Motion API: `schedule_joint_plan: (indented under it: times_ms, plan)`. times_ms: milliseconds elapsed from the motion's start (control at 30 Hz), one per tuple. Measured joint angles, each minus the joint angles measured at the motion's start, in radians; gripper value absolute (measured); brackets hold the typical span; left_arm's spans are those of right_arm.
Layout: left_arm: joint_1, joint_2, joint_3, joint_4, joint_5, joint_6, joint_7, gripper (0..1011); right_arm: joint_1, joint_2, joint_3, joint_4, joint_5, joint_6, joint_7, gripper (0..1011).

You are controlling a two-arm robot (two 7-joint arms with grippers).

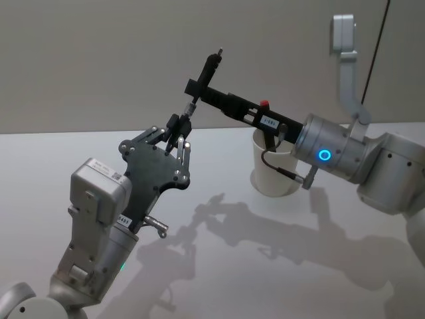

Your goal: Place the pen into the pen holder.

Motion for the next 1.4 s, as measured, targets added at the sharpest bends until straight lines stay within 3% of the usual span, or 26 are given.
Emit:
schedule_joint_plan:
  times_ms: [200, 333, 467, 767, 833, 867, 1100, 1400]
  plan:
    - [0.0, 0.0, 0.0, -0.001, 0.0, -0.002, 0.0, 156, 0.0, 0.001, 0.001, 0.001, -0.002, 0.0, -0.004, 154]
    - [0.0, 0.0, 0.0, -0.001, 0.0, -0.002, 0.0, 317, 0.0, 0.001, 0.001, 0.001, -0.002, 0.0, -0.004, 154]
    - [0.0, 0.0, 0.0, -0.001, 0.0, -0.002, 0.0, 395, 0.0, 0.001, 0.001, 0.001, -0.002, 0.0, -0.003, 154]
    - [0.0, 0.0, 0.0, -0.001, 0.0, -0.002, 0.0, 716, 0.0, 0.0, 0.0, 0.001, -0.002, 0.0, -0.002, 154]
    - [0.0, 0.0, 0.0, 0.0, 0.0, -0.002, 0.0, 747, 0.0, 0.0, 0.0, 0.001, -0.002, 0.0, -0.002, 154]
    - [0.0, 0.0, 0.0, 0.0, 0.0, -0.002, 0.0, 813, 0.0, 0.0, 0.0, 0.0, -0.002, 0.0, -0.002, 154]
    - [0.0, 0.0, 0.0, 0.0, 0.0, -0.001, 0.0, 988, 0.0, 0.0, 0.0, 0.0, -0.002, 0.0, -0.001, 154]
    - [0.0, 0.0, 0.0, 0.0, 0.0, -0.001, 0.0, 1001, 0.0, 0.0, 0.0, 0.0, -0.001, 0.0, -0.001, 154]
